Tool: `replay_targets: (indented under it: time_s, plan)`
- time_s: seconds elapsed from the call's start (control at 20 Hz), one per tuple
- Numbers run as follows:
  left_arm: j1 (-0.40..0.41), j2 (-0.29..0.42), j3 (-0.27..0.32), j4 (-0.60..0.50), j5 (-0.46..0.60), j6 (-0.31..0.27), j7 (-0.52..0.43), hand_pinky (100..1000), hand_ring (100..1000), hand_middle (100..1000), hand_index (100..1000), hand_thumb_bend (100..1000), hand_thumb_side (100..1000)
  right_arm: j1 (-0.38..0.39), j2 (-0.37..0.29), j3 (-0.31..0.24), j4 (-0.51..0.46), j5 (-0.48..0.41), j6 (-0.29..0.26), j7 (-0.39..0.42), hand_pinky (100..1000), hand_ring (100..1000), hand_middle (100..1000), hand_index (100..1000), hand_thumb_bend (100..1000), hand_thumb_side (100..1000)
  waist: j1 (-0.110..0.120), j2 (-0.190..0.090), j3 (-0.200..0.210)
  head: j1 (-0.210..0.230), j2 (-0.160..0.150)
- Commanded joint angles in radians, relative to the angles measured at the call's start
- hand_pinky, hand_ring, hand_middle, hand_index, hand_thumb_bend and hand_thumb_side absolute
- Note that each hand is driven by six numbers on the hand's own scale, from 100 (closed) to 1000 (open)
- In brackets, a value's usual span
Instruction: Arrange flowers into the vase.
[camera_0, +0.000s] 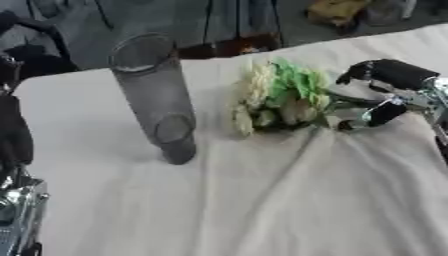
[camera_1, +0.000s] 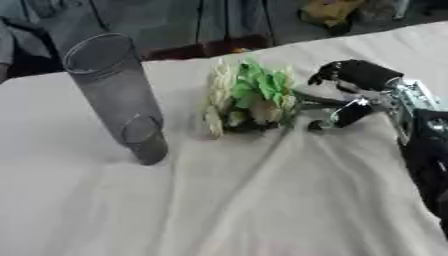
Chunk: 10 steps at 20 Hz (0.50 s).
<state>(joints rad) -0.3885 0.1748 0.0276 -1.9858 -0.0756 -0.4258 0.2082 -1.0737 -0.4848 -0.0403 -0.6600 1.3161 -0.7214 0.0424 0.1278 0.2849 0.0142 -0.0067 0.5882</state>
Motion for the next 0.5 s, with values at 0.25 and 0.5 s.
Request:
replay_targets:
  time_s: [0.25, 0.5]
  plan:
    - [-0.012, 0.009, -0.002, -0.014, 0.005, 0.003, -0.001, 667, 839, 934, 1000, 100, 1000, -0.022, 0.004, -0.008, 0.006, 0.029, 0.014, -0.051, 713, 788, 668, 824, 668, 565, -0.001, -0.013, 0.003, -0.002, -0.011]
    - [-0.011, 0.009, -0.003, -0.014, 0.006, 0.004, -0.002, 666, 839, 934, 1000, 100, 1000, -0.027, 0.007, -0.014, 0.007, 0.037, 0.027, -0.062, 711, 787, 667, 822, 626, 592, 0.001, -0.012, 0.002, -0.002, -0.013]
